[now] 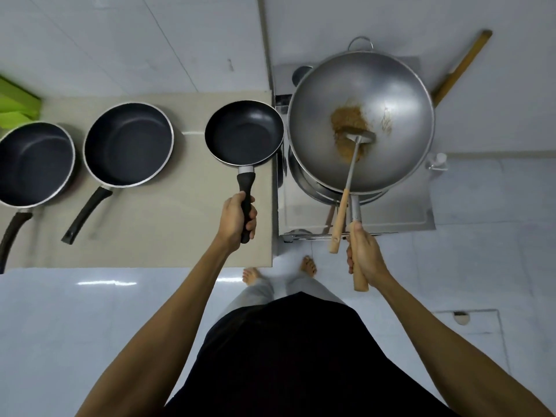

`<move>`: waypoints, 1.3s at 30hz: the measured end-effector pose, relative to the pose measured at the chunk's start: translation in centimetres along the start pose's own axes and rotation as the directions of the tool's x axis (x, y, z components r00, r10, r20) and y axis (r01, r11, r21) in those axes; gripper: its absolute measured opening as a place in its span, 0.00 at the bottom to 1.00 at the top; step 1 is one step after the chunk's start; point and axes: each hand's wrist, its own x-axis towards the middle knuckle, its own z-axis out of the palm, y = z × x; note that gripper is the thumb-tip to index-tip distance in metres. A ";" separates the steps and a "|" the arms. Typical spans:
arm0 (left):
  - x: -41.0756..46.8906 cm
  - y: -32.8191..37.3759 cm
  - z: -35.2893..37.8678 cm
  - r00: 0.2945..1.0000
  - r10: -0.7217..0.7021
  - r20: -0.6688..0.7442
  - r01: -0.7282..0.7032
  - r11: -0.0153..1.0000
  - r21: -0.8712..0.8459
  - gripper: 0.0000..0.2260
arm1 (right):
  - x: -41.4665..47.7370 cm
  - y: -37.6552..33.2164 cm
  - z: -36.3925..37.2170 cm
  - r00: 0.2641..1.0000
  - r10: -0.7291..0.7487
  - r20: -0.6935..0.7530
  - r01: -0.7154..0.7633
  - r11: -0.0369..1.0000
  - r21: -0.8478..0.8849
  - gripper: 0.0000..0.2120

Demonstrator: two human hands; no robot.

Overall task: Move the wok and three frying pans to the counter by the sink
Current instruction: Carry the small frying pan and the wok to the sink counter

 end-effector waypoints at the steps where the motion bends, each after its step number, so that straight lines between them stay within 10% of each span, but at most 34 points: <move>1: -0.2 -0.2 -0.2 1.000 0.011 -0.007 -0.011 1.000 -0.012 0.12 | -0.1 -0.1 0.0 1.000 0.003 -0.007 -0.003 1.000 -0.022 0.25; 17: -6.4 -3.0 -13.0 0.993 0.047 -0.108 -0.068 0.978 -0.197 0.11 | -5.5 -1.4 8.2 0.989 -0.122 -0.077 0.103 0.971 -0.218 0.24; 39: -20.8 -6.1 -58.4 0.865 0.105 -0.491 -0.285 0.908 -0.307 0.11 | -18.9 -2.9 52.0 0.928 -0.209 0.309 0.321 0.869 -0.376 0.25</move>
